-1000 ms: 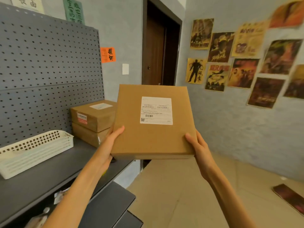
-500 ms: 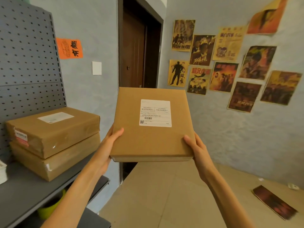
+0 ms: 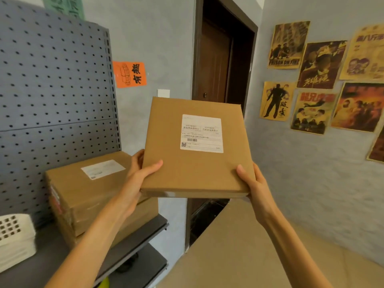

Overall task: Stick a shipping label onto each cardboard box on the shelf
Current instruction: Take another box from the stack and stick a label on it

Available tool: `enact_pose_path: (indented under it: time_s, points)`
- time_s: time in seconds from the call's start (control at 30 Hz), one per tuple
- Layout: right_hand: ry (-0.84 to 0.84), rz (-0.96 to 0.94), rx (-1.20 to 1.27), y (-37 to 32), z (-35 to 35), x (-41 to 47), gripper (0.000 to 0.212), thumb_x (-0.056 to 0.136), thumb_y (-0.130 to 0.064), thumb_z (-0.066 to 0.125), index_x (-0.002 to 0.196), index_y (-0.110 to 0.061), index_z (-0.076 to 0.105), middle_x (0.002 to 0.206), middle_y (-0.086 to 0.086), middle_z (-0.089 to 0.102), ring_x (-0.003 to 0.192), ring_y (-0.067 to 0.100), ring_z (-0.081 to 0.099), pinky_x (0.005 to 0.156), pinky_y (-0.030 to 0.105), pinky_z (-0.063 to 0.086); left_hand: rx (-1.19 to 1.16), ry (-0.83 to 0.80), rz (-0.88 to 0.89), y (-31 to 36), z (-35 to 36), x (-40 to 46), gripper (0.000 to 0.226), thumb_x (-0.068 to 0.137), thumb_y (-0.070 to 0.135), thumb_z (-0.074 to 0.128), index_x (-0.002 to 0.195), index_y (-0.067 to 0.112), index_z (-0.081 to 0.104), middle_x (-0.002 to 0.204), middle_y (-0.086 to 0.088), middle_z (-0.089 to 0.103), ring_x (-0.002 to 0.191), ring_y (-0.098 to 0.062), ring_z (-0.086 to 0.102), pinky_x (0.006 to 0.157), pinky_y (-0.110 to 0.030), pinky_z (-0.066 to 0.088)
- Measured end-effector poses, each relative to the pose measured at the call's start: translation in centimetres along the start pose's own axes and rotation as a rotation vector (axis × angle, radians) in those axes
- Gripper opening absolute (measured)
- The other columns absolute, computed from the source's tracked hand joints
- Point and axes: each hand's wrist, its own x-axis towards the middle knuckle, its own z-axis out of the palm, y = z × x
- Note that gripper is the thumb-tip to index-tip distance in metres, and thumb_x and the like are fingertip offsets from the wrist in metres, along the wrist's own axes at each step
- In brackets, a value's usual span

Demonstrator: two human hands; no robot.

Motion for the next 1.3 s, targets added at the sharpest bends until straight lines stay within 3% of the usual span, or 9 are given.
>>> enact_pose_path:
  time_s: [0.13, 0.27, 0.4, 0.53, 0.7, 0.83, 0.93, 1.1, 1.3]
  points:
    - [-0.159, -0.025, 0.076, 0.6, 4.2, 4.7, 0.078, 0.067, -0.059, 0.064, 0.137, -0.031, 0.041, 0.118, -0.007, 0.062, 0.1, 0.009, 0.063, 0.081, 0.025, 0.046, 0.072, 0.114, 0.069, 1.5, -3.4, 1.0, 0.078, 0.065, 0.037, 0.069, 0.136, 0.034, 0.037, 0.119, 0.01, 0.062, 0.107, -0.013, 0.06, 0.084, -0.032, 0.047]
    - [-0.358, -0.032, 0.135, 0.8, 9.1, 9.1, 0.077, 0.068, -0.059, 0.066, 0.136, -0.032, 0.041, 0.121, -0.009, 0.062, 0.101, 0.005, 0.065, 0.078, 0.023, 0.049, 0.106, 0.265, 0.103, 3.4, -6.8, 1.1, 0.08, 0.062, 0.039, 0.072, 0.135, 0.037, 0.041, 0.118, 0.008, 0.063, 0.105, -0.016, 0.061, 0.078, -0.032, 0.047]
    - [-0.508, -0.023, 0.169, 0.7, 14.0, 12.6, 0.079, 0.07, -0.057, 0.064, 0.139, -0.036, 0.035, 0.126, -0.01, 0.057, 0.11, 0.011, 0.06, 0.088, 0.031, 0.051, 0.135, 0.386, 0.148, 5.2, -9.0, 0.7, 0.074, 0.066, 0.03, 0.075, 0.133, 0.038, 0.044, 0.108, 0.012, 0.067, 0.094, -0.009, 0.066, 0.071, -0.025, 0.047]
    - [-0.597, 0.021, 0.227, 0.8, 17.5, 14.2, 0.073, 0.072, -0.048, 0.067, 0.135, -0.033, 0.034, 0.125, -0.008, 0.055, 0.108, 0.015, 0.059, 0.087, 0.034, 0.052, 0.185, 0.492, 0.175, 5.9, -10.4, -0.1, 0.102, 0.046, 0.053, 0.082, 0.138, 0.04, 0.04, 0.108, 0.019, 0.067, 0.092, -0.003, 0.066, 0.074, -0.025, 0.046]
    - [-0.669, 0.06, 0.252, 2.0, 19.5, 15.2, 0.071, 0.074, -0.046, 0.068, 0.136, -0.03, 0.038, 0.128, -0.004, 0.055, 0.11, 0.018, 0.058, 0.089, 0.037, 0.052, 0.177, 0.579, 0.151, 5.0, -11.0, -0.7, 0.098, 0.051, 0.055, 0.079, 0.139, 0.039, 0.039, 0.113, 0.016, 0.065, 0.099, -0.008, 0.065, 0.074, -0.028, 0.048]
    - [-0.701, 0.077, 0.242, 2.8, 19.9, 15.8, 0.073, 0.071, -0.053, 0.061, 0.138, -0.031, 0.041, 0.131, -0.006, 0.056, 0.116, 0.018, 0.056, 0.098, 0.042, 0.049, 0.126, 0.602, 0.137, 4.0, -11.2, -0.9, 0.09, 0.064, 0.046, 0.072, 0.145, 0.033, 0.033, 0.128, 0.012, 0.058, 0.114, -0.01, 0.057, 0.086, -0.028, 0.046]
    - [-0.714, 0.101, 0.234, 3.3, 20.2, 15.9, 0.06, 0.084, -0.05, 0.061, 0.138, -0.03, 0.043, 0.131, -0.006, 0.056, 0.116, 0.015, 0.056, 0.099, 0.04, 0.047, 0.105, 0.62, 0.141, 3.5, -11.1, -0.8, 0.09, 0.071, 0.047, 0.072, 0.147, 0.033, 0.028, 0.137, 0.012, 0.05, 0.119, -0.008, 0.052, 0.096, -0.03, 0.043]
    - [-0.699, 0.139, 0.201, 3.8, 20.5, 15.7, 0.055, 0.089, -0.049, 0.051, 0.139, -0.029, 0.041, 0.132, -0.005, 0.055, 0.113, 0.014, 0.055, 0.089, 0.032, 0.047, 0.147, 0.619, 0.103, 3.0, -10.7, -0.9, 0.116, 0.045, 0.073, 0.075, 0.146, 0.036, 0.03, 0.137, 0.017, 0.05, 0.12, -0.002, 0.05, 0.091, -0.025, 0.044]
    - [-0.697, 0.156, 0.153, 3.8, 20.3, 15.6, 0.058, 0.087, -0.053, 0.05, 0.139, -0.028, 0.042, 0.128, -0.007, 0.054, 0.102, 0.009, 0.056, 0.089, 0.033, 0.044, 0.24, 0.641, 0.048, 2.3, -10.6, -0.9, 0.096, 0.053, 0.077, 0.065, 0.139, 0.043, 0.038, 0.131, 0.02, 0.054, 0.118, -0.002, 0.052, 0.094, -0.026, 0.043]
